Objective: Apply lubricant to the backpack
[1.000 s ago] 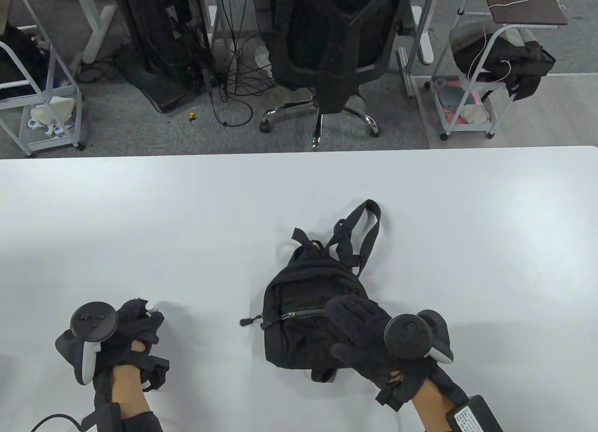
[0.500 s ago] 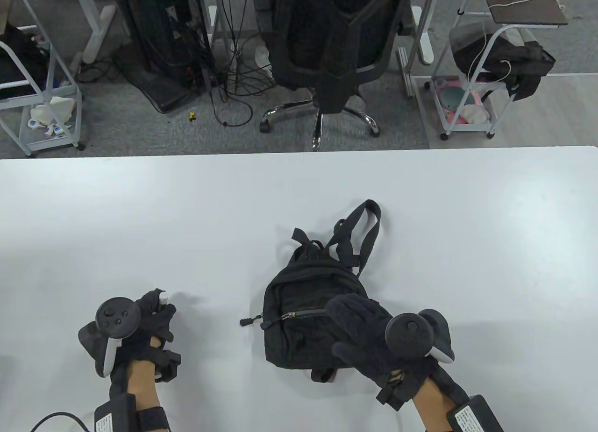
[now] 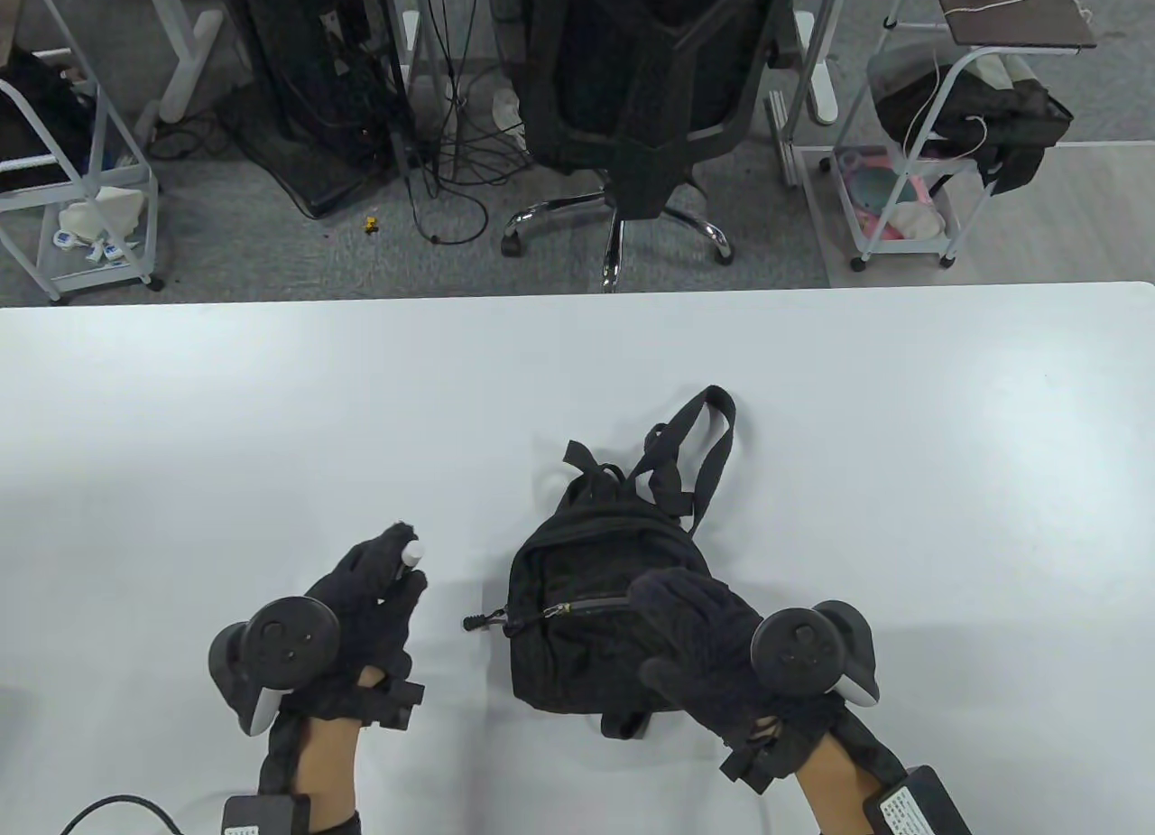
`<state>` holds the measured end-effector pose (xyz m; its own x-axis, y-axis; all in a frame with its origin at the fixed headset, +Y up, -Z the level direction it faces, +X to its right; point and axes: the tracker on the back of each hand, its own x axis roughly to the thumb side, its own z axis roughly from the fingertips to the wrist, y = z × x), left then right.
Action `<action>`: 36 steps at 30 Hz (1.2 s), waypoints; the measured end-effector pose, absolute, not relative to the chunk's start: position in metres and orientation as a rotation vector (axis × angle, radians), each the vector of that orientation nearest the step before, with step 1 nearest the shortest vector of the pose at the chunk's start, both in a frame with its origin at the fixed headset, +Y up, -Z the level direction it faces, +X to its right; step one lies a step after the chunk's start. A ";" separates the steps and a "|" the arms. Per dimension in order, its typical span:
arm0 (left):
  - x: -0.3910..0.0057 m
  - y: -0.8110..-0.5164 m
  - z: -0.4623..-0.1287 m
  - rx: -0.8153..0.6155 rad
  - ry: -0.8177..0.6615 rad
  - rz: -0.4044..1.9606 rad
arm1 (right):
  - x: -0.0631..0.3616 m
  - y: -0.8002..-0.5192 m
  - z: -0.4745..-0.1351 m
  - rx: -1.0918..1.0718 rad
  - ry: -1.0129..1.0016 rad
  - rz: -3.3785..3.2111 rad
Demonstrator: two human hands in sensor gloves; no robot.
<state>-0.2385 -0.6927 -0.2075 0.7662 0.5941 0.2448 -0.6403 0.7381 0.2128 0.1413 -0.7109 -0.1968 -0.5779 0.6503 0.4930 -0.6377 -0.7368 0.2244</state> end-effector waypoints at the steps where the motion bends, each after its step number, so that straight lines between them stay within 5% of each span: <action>1: -0.228 -0.692 -0.206 0.289 -0.203 0.668 | 0.141 -0.711 -0.196 0.723 0.022 2.288; 15: -0.114 -0.692 -0.177 0.224 -0.600 0.426 | 0.133 -0.710 -0.189 0.613 -0.136 2.332; 36: -0.090 -0.697 -0.168 0.273 -0.624 0.366 | 0.113 -0.717 -0.187 0.535 -0.165 2.402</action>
<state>-0.0905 -0.6970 -0.1678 0.7512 0.2497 0.6110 -0.4119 0.9007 0.1383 0.1127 -0.7166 -0.1871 -0.6967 0.5831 0.4178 -0.6347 -0.7725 0.0198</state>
